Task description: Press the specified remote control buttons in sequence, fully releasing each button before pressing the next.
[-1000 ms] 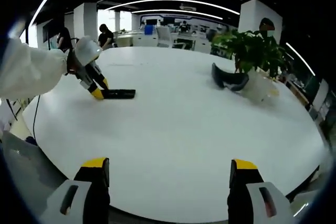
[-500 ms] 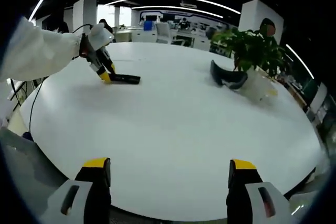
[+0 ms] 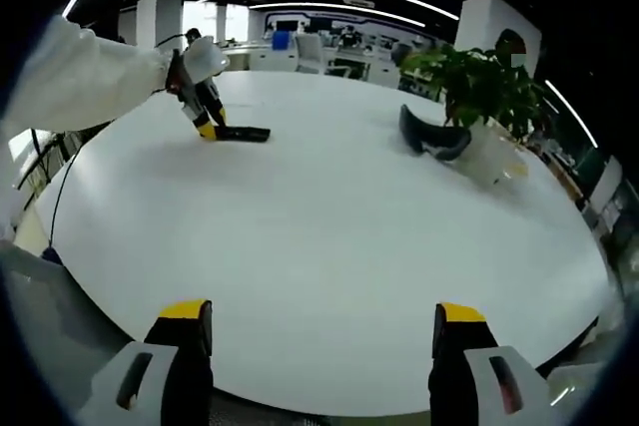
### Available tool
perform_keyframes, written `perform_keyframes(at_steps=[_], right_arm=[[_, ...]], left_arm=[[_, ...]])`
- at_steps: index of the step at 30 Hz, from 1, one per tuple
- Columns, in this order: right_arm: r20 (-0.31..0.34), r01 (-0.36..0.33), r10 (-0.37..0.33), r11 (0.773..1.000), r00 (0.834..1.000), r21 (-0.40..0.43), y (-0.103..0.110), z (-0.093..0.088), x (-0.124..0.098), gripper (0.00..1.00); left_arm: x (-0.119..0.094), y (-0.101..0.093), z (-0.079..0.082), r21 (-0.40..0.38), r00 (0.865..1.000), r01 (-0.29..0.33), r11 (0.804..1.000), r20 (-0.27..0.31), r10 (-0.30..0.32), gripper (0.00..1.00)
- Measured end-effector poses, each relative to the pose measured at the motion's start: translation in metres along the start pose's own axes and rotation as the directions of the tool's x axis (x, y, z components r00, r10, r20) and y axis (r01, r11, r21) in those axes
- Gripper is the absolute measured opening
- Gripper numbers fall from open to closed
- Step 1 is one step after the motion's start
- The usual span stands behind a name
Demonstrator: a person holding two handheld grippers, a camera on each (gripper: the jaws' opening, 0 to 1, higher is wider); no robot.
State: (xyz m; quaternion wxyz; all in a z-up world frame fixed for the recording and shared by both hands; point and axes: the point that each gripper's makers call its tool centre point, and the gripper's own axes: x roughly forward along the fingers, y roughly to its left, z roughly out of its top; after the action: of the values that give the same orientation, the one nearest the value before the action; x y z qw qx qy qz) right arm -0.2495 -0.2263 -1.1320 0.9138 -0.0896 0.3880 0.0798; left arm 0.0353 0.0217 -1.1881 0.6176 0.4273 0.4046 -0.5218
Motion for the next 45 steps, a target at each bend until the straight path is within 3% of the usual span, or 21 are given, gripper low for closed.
perform_keyframes(at_steps=[10,14,16,22,25,29,31,32,33,35,36,39,40,42,43,45], right_arm=[[0.004,-0.014,0.014,1.000,1.000,-0.008,0.003,0.001,0.001,0.91],[-0.002,-0.019,0.018,1.000,1.000,-0.024,0.005,0.001,0.001,0.91],[0.009,-0.015,0.015,1.000,1.000,-0.022,0.004,0.002,0.001,0.92],[0.043,-0.013,0.014,1.000,0.999,-0.022,0.004,0.008,-0.002,0.96],[0.053,-0.007,0.008,1.000,0.999,-0.022,0.002,0.009,-0.003,0.96],[0.067,-0.003,0.005,1.000,0.998,-0.024,0.002,0.011,-0.004,0.98],[0.073,0.000,0.002,1.000,0.997,-0.028,0.002,0.012,-0.005,0.98],[0.082,0.000,0.003,1.000,0.997,-0.029,0.002,0.014,-0.006,0.97],[0.111,0.001,0.003,1.000,0.994,-0.028,0.002,0.019,-0.008,0.97],[0.128,0.003,0.000,1.000,0.992,-0.029,0.002,0.021,-0.010,0.98],[0.128,0.002,0.001,1.000,0.992,-0.029,0.002,0.021,-0.009,0.98],[0.111,0.000,0.003,0.999,0.994,-0.032,0.003,0.019,-0.007,0.98],[0.125,0.005,0.000,0.999,0.992,-0.037,0.003,0.021,-0.009,0.98],[0.145,0.006,0.000,0.999,0.989,-0.037,0.004,0.023,-0.011,0.98],[0.145,0.008,-0.003,0.999,0.989,-0.038,0.004,0.023,-0.011,0.98],[0.146,0.014,-0.008,0.999,0.989,-0.040,0.003,0.023,-0.011,0.99]], left_arm=[[0.004,0.005,-0.001,0.005,0.997,0.050,0.999,-0.052,-0.050,0.25],[0.003,0.014,-0.004,-0.077,0.999,-0.014,0.997,-0.044,0.010,0.33],[0.001,0.021,-0.006,-0.118,0.997,-0.075,0.990,-0.043,0.070,0.40],[-0.007,0.031,-0.012,-0.225,0.980,-0.197,0.954,-0.023,0.197,0.54],[-0.006,0.016,-0.009,-0.380,0.987,-0.138,0.915,0.021,0.157,0.69],[-0.018,0.011,0.000,-0.445,0.968,-0.156,0.882,0.108,0.226,0.80],[-0.025,0.000,0.002,-0.488,0.966,-0.116,0.865,0.148,0.213,0.84],[-0.029,-0.002,0.004,-0.501,0.959,-0.109,0.858,0.174,0.224,0.85],[-0.034,-0.005,0.007,-0.535,0.948,-0.094,0.839,0.210,0.241,0.88],[-0.041,-0.014,0.008,-0.570,0.938,-0.070,0.819,0.241,0.248,0.88],[-0.048,-0.015,0.008,-0.592,0.921,-0.086,0.801,0.259,0.291,0.87],[-0.060,-0.026,0.009,-0.614,0.894,-0.077,0.786,0.306,0.326,0.88],[-0.067,-0.031,0.009,-0.632,0.879,-0.075,0.771,0.322,0.350,0.89],[-0.081,-0.036,0.010,-0.661,0.835,-0.074,0.747,0.369,0.409,0.90],[-0.086,-0.040,0.007,-0.677,0.826,-0.068,0.733,0.374,0.422,0.89],[-0.098,-0.053,0.004,-0.682,0.807,-0.080,0.727,0.383,0.449,0.91]])
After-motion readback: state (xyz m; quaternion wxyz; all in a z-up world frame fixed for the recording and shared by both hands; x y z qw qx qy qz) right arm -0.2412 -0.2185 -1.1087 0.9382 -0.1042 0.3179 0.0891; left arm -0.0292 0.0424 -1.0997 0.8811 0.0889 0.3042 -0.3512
